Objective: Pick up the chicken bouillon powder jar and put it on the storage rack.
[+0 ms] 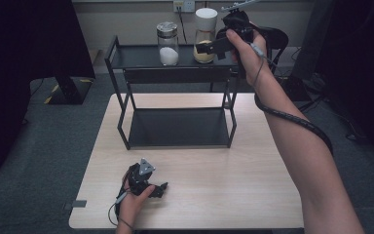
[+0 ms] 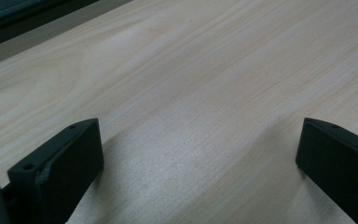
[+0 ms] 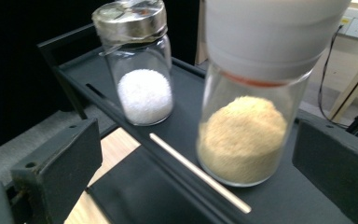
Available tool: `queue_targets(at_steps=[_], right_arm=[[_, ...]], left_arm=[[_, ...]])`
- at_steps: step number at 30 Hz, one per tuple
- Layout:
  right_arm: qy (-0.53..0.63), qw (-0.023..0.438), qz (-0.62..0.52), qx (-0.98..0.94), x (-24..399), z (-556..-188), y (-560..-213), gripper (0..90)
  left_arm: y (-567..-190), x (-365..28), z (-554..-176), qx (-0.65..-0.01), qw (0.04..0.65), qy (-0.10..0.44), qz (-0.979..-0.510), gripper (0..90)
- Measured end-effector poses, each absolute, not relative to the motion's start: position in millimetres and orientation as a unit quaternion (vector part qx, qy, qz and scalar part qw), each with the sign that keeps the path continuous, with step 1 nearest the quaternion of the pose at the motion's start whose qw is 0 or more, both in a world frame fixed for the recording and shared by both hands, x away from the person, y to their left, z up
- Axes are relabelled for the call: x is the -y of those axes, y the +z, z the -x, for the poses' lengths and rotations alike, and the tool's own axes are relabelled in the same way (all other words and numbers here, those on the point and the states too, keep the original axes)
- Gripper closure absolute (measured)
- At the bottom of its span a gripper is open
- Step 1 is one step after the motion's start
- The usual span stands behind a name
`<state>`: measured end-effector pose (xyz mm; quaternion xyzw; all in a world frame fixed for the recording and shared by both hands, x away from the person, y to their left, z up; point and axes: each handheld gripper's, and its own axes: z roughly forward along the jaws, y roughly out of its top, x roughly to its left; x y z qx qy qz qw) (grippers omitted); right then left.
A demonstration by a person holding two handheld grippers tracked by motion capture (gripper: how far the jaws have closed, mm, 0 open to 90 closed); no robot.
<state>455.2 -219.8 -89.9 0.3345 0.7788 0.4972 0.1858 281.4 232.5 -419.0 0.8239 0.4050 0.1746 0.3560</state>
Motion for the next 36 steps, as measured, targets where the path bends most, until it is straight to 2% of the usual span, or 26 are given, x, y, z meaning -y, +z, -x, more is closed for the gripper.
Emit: queue_targets(at_steps=[36], right_arm=[[0.514,0.15,-0.314,-0.784,226,-422,-153,0.8]], left_arm=[[-419,-232,-281,-0.406,0.357,0.175,-0.823,0.0]])
